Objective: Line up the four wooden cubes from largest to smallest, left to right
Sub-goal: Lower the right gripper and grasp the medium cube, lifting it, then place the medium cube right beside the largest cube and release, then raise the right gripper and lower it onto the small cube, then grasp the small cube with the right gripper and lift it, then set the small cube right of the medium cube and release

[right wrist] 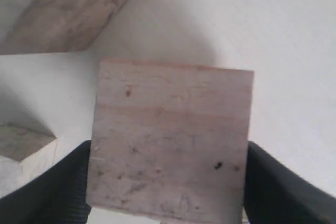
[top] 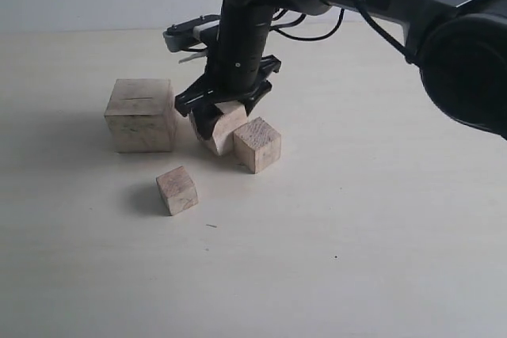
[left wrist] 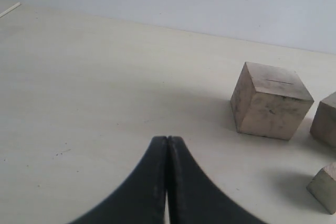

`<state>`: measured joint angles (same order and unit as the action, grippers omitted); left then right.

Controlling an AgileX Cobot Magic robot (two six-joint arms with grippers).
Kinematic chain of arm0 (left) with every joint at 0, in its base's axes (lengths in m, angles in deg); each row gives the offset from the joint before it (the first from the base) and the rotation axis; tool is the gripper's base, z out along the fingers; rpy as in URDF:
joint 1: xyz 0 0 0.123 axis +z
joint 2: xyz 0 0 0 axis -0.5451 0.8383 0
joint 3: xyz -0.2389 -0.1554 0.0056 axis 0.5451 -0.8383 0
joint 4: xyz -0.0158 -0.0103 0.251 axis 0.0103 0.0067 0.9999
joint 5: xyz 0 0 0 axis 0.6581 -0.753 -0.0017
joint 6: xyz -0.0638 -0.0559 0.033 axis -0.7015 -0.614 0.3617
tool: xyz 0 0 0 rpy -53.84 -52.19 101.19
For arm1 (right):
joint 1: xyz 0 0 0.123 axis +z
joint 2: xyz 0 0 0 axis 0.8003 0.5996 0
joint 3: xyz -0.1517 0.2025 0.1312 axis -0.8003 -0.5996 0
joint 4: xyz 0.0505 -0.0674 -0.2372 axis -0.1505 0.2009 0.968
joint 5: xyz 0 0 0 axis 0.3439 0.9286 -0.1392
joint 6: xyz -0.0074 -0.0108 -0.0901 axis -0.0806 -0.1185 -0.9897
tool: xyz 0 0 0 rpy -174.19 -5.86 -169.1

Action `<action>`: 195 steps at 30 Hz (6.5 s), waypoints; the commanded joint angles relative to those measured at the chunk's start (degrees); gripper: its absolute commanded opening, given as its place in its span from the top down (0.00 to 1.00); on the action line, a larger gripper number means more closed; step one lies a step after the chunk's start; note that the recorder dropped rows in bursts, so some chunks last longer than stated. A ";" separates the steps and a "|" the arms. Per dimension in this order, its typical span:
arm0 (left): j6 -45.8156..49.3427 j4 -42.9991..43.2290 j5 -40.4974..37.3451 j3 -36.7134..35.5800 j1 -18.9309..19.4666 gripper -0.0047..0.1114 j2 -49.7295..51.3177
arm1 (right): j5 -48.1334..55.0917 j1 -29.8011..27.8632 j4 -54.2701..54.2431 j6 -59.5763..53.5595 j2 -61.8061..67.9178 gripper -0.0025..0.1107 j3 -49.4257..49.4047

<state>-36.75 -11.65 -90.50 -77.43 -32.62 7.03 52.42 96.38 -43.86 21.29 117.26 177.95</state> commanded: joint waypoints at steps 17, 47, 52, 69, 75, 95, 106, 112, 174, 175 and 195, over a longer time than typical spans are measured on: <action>0.18 -0.30 0.35 -0.21 0.10 0.96 -0.37 | 1.56 -4.84 -13.66 -61.04 -5.46 0.98 -0.02; 0.18 -0.30 0.35 -0.21 0.10 0.96 -0.37 | -2.88 -9.23 -31.80 -75.52 4.95 0.98 -0.02; 0.18 -0.30 0.35 -0.21 0.10 0.96 -0.37 | -2.88 -9.23 -31.80 -75.52 5.74 0.98 -0.02; 0.18 -0.30 0.35 -0.21 0.10 0.96 -0.37 | -3.98 -9.23 -33.56 -75.52 7.03 0.66 -0.02; 0.18 -0.30 0.35 -0.21 0.10 0.96 -0.37 | -5.51 -9.23 -34.84 -75.00 7.03 0.45 -0.02; 0.18 -0.30 0.35 -0.21 0.10 0.96 -0.37 | -6.28 -9.23 -36.26 -71.82 7.03 0.28 -0.02; 0.18 -0.30 0.35 -0.21 0.10 0.96 -0.37 | -3.45 -9.23 -35.88 -66.77 1.81 0.28 -0.02; 0.18 -0.30 0.35 -0.21 0.10 0.96 -0.37 | -1.64 -9.23 -29.64 -50.00 -4.09 0.30 -0.02; 0.18 -0.30 0.35 -0.21 0.10 0.96 -0.37 | -20.67 -1.05 6.08 0.78 -14.92 0.87 -31.51; 0.18 -0.30 0.35 -0.21 0.10 0.96 -0.37 | -20.67 -1.05 6.08 -0.27 -14.92 0.94 -31.51; 0.18 -0.30 0.35 -0.21 0.10 0.96 -0.37 | -11.43 -11.64 -5.54 -51.46 -13.86 0.98 -17.43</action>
<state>-36.75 -11.65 -90.50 -77.43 -32.62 7.03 40.21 85.09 -45.26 -19.36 102.72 159.96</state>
